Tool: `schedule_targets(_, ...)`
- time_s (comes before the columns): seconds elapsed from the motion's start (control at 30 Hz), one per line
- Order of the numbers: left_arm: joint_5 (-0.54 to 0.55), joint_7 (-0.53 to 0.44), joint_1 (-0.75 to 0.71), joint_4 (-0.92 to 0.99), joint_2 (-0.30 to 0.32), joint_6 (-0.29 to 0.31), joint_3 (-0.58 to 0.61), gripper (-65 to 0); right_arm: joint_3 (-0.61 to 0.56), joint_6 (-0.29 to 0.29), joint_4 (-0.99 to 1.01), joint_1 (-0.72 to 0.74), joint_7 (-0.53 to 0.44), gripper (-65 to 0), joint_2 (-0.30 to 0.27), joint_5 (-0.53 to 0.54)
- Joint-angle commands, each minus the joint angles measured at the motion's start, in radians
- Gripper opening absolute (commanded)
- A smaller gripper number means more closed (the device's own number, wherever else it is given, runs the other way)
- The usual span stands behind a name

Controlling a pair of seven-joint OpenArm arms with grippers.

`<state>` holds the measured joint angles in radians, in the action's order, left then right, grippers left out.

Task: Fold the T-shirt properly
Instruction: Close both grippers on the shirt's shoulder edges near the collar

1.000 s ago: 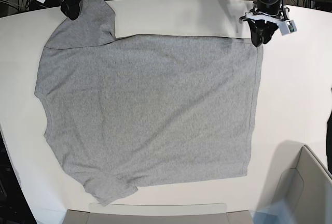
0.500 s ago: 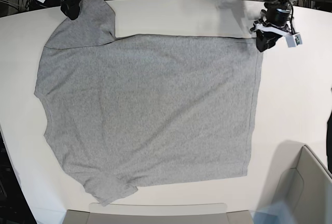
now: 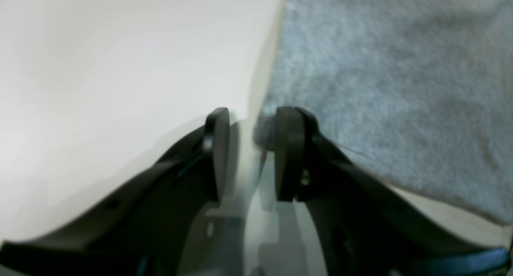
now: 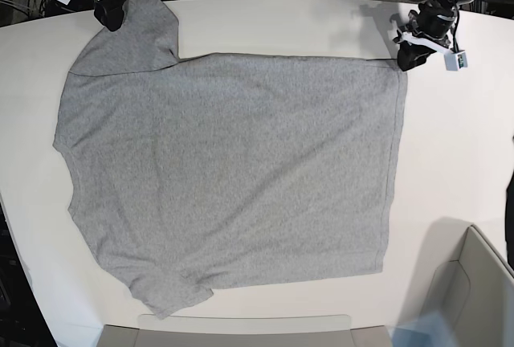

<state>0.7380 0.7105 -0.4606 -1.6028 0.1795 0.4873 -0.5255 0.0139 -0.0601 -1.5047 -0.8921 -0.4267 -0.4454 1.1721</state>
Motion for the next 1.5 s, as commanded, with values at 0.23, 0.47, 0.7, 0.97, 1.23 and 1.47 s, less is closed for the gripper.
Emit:
schedule_targets(0.23, 0.015, -0.012, 0.003, -0.014, 0.008, 0.014, -0.002, -44.6, -0.015, 0.069, 0.013, -0.022, 0.105, -42.7, -0.002, 0.018)
schedule_targets(0.47, 0.015, -0.012, 0.018, -0.011, 0.008, 0.011, 0.051, -44.6, -0.016, 0.069, 0.013, -0.017, 0.128, -42.7, 0.0, 0.018)
schedule_targets(0.7, 0.013, -0.012, 0.058, 0.046, 0.007, 0.009, 0.055, -44.6, -0.015, 0.069, 0.016, 0.006, 0.2, -42.7, 0.001, 0.018)
schedule_targets(0.97, 0.013, 0.053, 0.11, 0.114, 0.007, 0.014, 0.055, -44.6, -0.013, 0.069, 0.011, 0.006, 0.2, -42.7, 0.018, 0.015)
schedule_targets(1.23, 0.013, 0.061, 0.105, 0.114, 0.007, 0.014, 0.054, -47.9, -0.015, 0.069, 0.014, 0.006, 0.202, -42.7, 0.021, 0.015)
schedule_targets(1.47, 0.012, 0.061, 0.102, 0.115, 0.007, 0.015, 0.054, -48.5, -0.016, 0.069, 0.019, 0.02, 0.208, -42.7, 0.021, 0.015)
